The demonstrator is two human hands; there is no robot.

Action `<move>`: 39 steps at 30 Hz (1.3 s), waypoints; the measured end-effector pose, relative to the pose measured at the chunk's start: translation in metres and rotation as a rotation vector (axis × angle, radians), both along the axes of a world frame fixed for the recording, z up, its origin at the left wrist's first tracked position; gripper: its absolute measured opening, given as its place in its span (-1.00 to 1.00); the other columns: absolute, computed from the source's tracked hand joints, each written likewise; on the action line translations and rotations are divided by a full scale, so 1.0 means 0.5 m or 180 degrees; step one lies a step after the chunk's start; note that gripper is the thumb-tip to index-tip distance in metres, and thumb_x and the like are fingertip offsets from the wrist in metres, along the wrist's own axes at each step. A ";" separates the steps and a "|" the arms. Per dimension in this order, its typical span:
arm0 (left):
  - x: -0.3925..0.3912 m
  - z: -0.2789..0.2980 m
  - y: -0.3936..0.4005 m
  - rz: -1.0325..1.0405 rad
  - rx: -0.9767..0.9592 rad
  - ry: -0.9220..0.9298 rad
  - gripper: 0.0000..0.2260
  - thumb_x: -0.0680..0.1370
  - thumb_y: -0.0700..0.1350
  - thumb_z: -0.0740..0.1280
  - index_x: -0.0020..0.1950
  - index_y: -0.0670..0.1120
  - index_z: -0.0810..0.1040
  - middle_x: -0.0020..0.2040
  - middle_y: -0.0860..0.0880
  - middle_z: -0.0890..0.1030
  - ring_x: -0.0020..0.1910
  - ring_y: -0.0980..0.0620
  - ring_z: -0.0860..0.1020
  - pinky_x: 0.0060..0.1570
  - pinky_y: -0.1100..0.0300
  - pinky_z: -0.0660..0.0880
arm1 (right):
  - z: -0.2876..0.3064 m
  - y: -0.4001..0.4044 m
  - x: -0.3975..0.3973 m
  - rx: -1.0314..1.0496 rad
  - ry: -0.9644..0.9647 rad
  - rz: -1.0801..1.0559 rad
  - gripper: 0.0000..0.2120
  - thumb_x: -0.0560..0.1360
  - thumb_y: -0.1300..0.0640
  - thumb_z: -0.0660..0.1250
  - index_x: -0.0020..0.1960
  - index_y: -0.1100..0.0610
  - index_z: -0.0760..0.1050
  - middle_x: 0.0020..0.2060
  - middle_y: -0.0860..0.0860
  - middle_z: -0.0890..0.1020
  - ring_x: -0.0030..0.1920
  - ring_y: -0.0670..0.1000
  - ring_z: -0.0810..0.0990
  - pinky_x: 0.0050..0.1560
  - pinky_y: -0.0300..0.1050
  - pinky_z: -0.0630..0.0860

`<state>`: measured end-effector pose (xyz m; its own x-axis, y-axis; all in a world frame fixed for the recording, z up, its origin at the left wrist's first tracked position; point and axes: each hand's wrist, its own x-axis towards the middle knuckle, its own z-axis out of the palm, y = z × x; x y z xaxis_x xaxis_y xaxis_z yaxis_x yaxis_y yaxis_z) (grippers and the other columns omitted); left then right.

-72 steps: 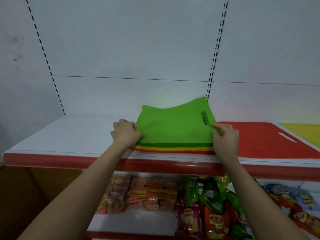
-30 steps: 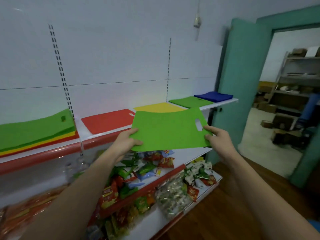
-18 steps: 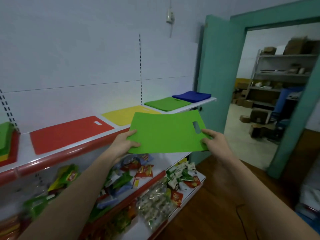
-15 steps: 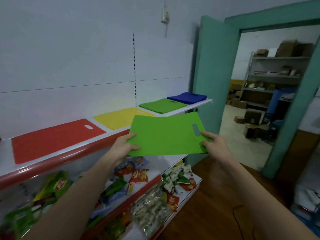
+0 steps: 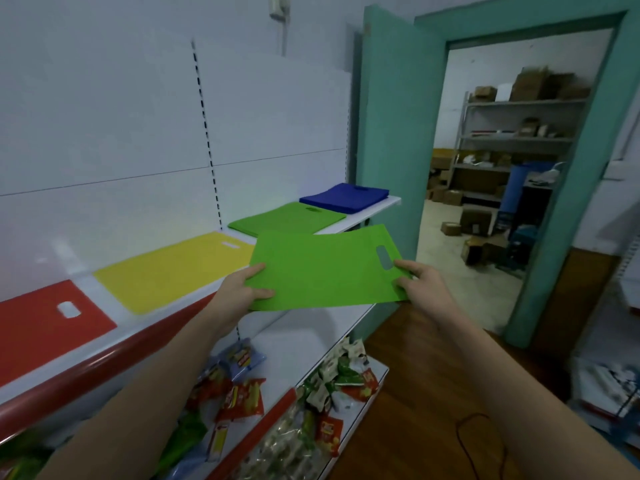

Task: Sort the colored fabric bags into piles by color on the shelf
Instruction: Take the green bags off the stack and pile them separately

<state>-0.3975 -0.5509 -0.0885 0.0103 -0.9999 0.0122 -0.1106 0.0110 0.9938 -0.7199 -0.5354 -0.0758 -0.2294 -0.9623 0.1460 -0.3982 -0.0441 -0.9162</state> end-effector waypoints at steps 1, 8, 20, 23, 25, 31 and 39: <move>-0.013 0.001 -0.023 -0.0003 -0.0008 0.0030 -0.38 0.47 -0.44 0.39 0.50 -0.14 0.36 0.35 -0.14 0.51 0.15 -0.12 0.59 0.17 0.02 0.53 | -0.001 -0.027 -0.013 -0.0011 -0.0069 0.0017 -0.60 0.55 0.35 0.25 0.37 0.17 0.47 -0.09 0.03 0.60 -0.26 0.02 0.52 -0.15 -0.02 0.60; -0.106 -0.001 -0.160 0.0279 -0.0051 0.0030 -0.39 0.46 -0.46 0.38 0.49 -0.17 0.36 0.28 -0.14 0.53 0.04 -0.01 0.61 -0.06 0.19 0.60 | -0.011 -0.230 -0.100 0.0007 -0.0440 0.0349 -0.57 0.54 0.41 0.23 0.39 0.23 0.45 0.14 0.18 0.58 -0.16 0.07 0.59 -0.41 -0.33 0.54; -0.142 0.038 -0.310 0.1415 0.0008 -0.0591 -0.45 0.44 -0.37 0.46 0.42 -0.23 0.44 0.18 -0.20 0.59 0.02 -0.09 0.61 0.16 0.02 0.55 | 0.037 -0.535 -0.103 0.0003 -0.0209 0.1150 -0.56 0.54 0.44 0.18 0.38 0.23 0.45 -0.06 0.00 0.56 -0.27 -0.06 0.51 -0.43 -0.33 0.52; -0.130 0.048 -0.340 0.1686 0.0025 -0.0819 -0.42 0.42 -0.35 0.49 0.42 -0.25 0.43 0.21 -0.19 0.58 -0.01 -0.03 0.60 0.10 0.14 0.52 | 0.044 -0.612 -0.067 -0.0191 -0.0024 0.1361 -0.55 0.53 0.45 0.20 0.39 0.24 0.44 0.16 0.11 0.50 -0.21 -0.09 0.52 -0.44 -0.42 0.46; -0.118 0.055 -0.368 0.1771 0.0057 -0.0931 -0.41 0.43 -0.35 0.50 0.43 -0.24 0.42 0.15 -0.15 0.57 -0.15 0.07 0.59 -0.06 0.25 0.52 | 0.045 -0.668 -0.042 -0.0221 0.0083 0.1490 -0.55 0.53 0.43 0.22 0.40 0.22 0.43 0.22 0.06 0.43 -0.12 -0.02 0.55 -0.41 -0.38 0.52; -0.076 0.058 -0.450 0.1849 0.0241 -0.1520 -0.50 0.51 -0.20 0.45 0.42 -0.24 0.44 0.21 -0.16 0.55 0.05 -0.15 0.62 0.15 -0.03 0.55 | 0.061 -0.823 0.016 -0.0262 0.0695 0.1723 -0.58 0.51 0.41 0.26 0.34 0.21 0.50 0.13 0.06 0.51 -0.10 -0.06 0.52 -0.01 -0.14 0.50; -0.067 0.058 -0.515 0.1673 0.0769 -0.2191 -0.53 0.54 -0.12 0.42 0.42 -0.23 0.46 0.38 -0.18 0.49 0.29 -0.08 0.48 0.17 0.25 0.32 | 0.060 -0.969 0.061 -0.0128 0.1595 0.2216 -0.61 0.49 0.34 0.36 0.31 0.23 0.53 0.09 0.10 0.53 -0.06 0.00 0.51 -0.10 -0.18 0.45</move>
<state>-0.4311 -0.8082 -0.0593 0.5354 -0.8442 -0.0254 -0.6143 -0.4099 0.6743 -0.6893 -1.0198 -0.0460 0.5123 -0.8518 0.1093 -0.6257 -0.4574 -0.6319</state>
